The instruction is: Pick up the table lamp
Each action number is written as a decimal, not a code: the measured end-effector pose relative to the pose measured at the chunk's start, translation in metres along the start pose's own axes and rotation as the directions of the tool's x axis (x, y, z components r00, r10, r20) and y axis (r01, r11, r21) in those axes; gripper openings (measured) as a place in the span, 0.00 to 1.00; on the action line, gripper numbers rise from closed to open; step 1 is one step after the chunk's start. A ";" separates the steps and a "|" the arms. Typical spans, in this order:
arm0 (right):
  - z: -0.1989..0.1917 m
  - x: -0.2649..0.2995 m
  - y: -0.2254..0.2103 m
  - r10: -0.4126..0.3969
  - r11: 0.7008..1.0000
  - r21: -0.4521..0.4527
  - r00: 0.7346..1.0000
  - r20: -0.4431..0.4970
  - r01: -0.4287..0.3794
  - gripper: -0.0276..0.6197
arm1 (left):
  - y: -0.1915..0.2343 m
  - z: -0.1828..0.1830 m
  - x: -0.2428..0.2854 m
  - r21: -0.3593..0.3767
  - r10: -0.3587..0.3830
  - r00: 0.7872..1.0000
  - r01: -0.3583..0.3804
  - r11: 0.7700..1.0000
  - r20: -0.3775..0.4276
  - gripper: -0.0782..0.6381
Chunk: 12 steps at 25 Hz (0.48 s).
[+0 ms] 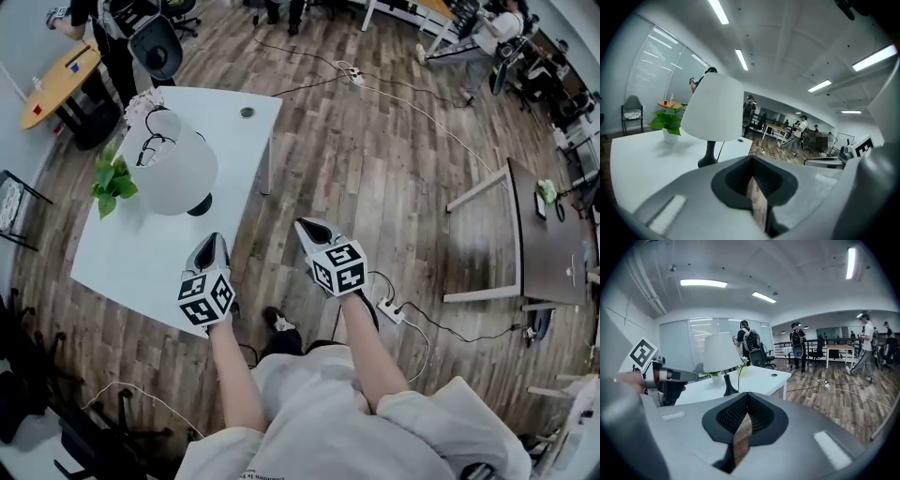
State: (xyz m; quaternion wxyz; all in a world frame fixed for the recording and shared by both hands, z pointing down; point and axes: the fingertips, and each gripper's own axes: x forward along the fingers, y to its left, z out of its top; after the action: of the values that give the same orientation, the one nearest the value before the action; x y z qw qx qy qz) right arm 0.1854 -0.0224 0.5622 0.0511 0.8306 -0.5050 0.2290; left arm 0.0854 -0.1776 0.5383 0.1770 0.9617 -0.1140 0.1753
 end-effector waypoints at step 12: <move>0.029 0.098 0.040 0.201 0.977 -0.060 0.978 -0.048 -0.204 0.08 | 0.039 0.045 0.007 -0.084 0.123 0.990 -0.117 0.990 0.068 0.11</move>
State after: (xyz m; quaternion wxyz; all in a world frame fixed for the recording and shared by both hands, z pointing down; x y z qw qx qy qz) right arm 0.1981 -0.1307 0.5730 0.0649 0.7679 -0.5928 0.2341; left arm 0.0940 -0.2315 0.5135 0.2000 0.9511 -0.1848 0.1459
